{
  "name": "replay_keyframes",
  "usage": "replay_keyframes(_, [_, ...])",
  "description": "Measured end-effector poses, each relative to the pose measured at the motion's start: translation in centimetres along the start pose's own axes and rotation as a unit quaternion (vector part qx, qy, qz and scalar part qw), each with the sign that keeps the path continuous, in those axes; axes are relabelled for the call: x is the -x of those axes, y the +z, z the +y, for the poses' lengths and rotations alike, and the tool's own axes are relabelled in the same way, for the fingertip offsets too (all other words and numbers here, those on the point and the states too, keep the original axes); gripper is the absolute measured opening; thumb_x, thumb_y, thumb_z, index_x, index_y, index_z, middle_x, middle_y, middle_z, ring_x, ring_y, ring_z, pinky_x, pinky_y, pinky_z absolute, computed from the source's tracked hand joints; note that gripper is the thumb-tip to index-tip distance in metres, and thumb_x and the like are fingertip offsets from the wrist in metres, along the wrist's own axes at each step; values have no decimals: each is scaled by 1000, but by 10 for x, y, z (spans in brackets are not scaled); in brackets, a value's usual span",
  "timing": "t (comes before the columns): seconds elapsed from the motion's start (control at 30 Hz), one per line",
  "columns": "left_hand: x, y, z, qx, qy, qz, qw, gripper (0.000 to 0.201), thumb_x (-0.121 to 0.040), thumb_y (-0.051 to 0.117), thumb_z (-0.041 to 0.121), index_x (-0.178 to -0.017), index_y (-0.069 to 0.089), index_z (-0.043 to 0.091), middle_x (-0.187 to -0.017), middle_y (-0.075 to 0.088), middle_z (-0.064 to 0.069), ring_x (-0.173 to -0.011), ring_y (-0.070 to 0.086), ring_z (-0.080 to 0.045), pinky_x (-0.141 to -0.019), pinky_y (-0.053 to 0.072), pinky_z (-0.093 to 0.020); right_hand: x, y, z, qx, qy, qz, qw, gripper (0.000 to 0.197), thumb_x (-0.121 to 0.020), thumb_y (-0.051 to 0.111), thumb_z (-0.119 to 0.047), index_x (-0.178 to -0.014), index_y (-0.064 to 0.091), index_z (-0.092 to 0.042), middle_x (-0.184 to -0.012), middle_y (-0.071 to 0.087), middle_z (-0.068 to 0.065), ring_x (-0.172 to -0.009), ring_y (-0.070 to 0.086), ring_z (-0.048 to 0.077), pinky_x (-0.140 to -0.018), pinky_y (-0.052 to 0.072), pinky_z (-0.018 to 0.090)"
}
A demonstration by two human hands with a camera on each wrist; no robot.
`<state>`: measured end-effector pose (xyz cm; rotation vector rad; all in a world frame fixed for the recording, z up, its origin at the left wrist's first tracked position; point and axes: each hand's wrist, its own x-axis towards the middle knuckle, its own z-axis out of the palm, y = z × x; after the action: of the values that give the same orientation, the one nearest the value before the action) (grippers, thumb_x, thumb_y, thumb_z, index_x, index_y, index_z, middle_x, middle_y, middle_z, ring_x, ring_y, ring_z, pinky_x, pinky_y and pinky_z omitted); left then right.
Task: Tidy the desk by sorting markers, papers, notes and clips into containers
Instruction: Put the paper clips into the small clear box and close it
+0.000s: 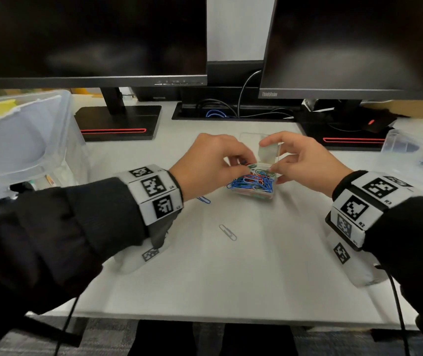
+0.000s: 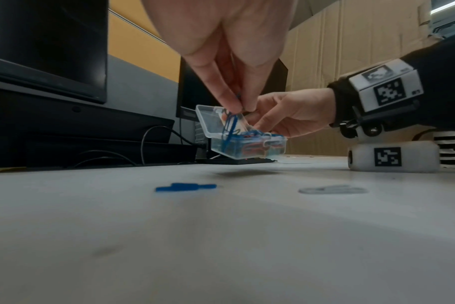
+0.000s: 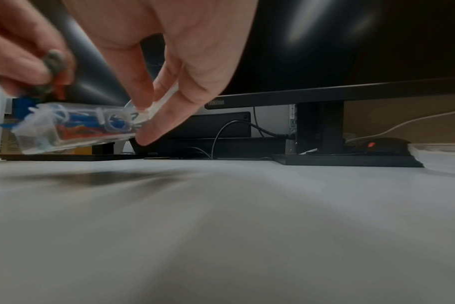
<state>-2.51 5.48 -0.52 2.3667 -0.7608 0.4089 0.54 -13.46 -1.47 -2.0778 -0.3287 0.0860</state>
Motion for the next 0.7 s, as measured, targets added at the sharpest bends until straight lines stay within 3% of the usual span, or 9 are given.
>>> replay_keyframes(0.17, [-16,15,8,-32,6,-62,998,22,-87,61,14,-107,70,14,-100,70,-5,-88,62,-16,-82,46,-22,1,0,0,-17,-9,-4,1000,41,-83,55,10,-108,59,-22,-88,50,-3,-71,65,17,-64,60,28])
replay_keyframes(0.23, [-14,14,6,-56,7,-75,996,26,-91,56,14,-113,67,15,-108,68,-4,-93,59,-14,-85,41,-18,1,0,0,-18,-9,-3,1000,41,-83,54,10,-108,59,-22,-87,49,-5,-70,64,16,-64,60,28])
replay_keyframes(0.3, [-8,9,2,-66,1,-50,997,26,-91,54,14,-114,65,14,-109,67,-2,-91,55,-9,-82,39,-17,1,0,0,-20,-7,0,1000,41,-83,54,10,-107,58,-22,-87,48,-5,-71,65,17,-65,60,29])
replay_keyframes(0.4, [5,-4,-9,-97,-42,-14,994,23,-92,52,18,-111,66,14,-104,66,-2,-92,57,-13,-77,36,-16,0,-1,0,-20,-3,7,1000,41,-84,54,11,-107,59,-23,-94,50,0,-77,66,22,-65,60,28])
replay_keyframes(0.47, [16,-12,-20,-152,-82,-63,983,26,-93,51,29,-109,66,16,-105,65,-2,-94,57,-16,-75,35,-17,0,-1,1,-16,-2,9,1000,41,-84,54,10,-108,58,-23,-96,50,1,-79,67,22,-64,60,27])
replay_keyframes(0.53, [28,-18,-28,-185,-118,-159,963,31,-90,52,38,-110,66,19,-109,63,0,-96,57,-16,-74,37,-17,-1,-1,1,-12,2,9,1000,41,-84,54,10,-109,58,-23,-93,50,-2,-78,67,20,-63,59,26])
replay_keyframes(0.6, [37,-21,-33,-185,-118,-233,947,30,-87,58,37,-112,66,21,-110,62,2,-92,56,-13,-69,38,-12,-1,-1,1,-9,5,9,1000,42,-84,55,10,-111,58,-22,-93,49,-4,-79,67,19,-63,59,25])
replay_keyframes(0.7, [40,-21,-34,-159,-120,-238,951,22,-85,63,25,-105,70,19,-104,65,1,-81,55,-9,-65,35,-3,0,-2,0,-6,6,13,1000,42,-84,55,9,-111,58,-22,-93,50,-4,-81,68,20,-64,59,25])
